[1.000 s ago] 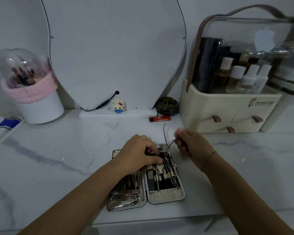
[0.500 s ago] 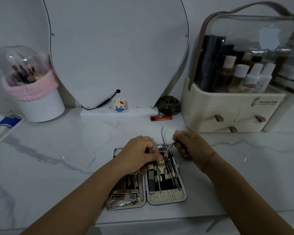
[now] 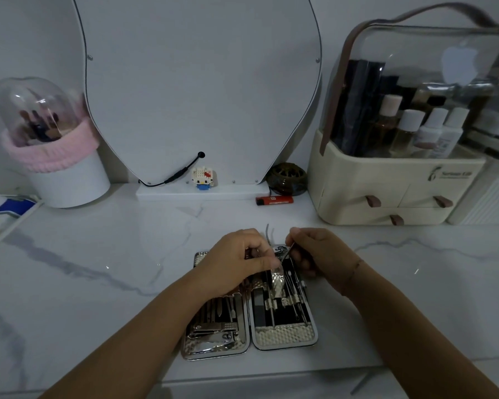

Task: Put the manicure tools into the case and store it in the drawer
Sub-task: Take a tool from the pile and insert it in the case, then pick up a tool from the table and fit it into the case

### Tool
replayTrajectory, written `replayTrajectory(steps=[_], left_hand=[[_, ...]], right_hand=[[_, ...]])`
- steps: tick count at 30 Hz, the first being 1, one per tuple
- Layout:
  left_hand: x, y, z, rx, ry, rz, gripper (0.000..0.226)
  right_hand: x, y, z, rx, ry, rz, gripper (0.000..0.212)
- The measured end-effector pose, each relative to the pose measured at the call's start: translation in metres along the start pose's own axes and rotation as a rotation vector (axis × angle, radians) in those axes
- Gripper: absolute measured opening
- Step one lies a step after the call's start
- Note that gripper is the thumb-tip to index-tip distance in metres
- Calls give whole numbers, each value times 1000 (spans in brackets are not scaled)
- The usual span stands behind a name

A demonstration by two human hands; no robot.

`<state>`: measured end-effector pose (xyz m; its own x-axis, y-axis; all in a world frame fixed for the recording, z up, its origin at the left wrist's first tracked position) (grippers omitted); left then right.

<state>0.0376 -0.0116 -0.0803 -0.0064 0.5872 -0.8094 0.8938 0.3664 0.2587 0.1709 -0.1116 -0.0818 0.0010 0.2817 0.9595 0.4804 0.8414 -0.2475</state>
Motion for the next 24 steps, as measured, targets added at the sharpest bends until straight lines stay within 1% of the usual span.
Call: replayTrajectory(steps=[2,5,10,12,14,16,18,21,24], left_hand=[[0,0,-1,-18,14,15,13],[-2,0,-1,-26,77,42,10],[-1,0,0,-11,0,26,8],[0,0,-1,-23,3,9,6],[0,0,-1,-28,17,0,5],[-1,-1,-1,-26,14,-4,6],[-2,-1,-2,-30,17,-4,9],[-3,-1,-2,-37,21,-8,12],[-3,0,-3,-42,26,-3,13]], right_hand=[[-1,-2,1,51,-1,28,37],[-1,-4,1,93,-86,48,39],[0,-3,2,129,-138,46,42],[0,-2,2,94,-155,18,34],[0,-1,1,26,-201,-24,22],[0,0,-2,-46,-262,-68,14],[-1,0,-6,-92,-307,-109,10],[-1,-2,-8,-98,-336,-133,4],[-1,-3,-8,-99,-311,-111,6]])
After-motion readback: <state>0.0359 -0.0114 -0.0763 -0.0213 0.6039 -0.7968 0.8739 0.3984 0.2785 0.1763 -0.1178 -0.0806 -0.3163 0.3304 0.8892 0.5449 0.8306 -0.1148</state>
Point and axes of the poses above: each hand's wrist, its own y-axis towards the middle knuckle, its own z-axis out of the palm, x = y × z, the point moved 3 cm from there along y, towards the middle knuckle, and after that the axes turned 7 degrees about z, right-handed, at the moved point
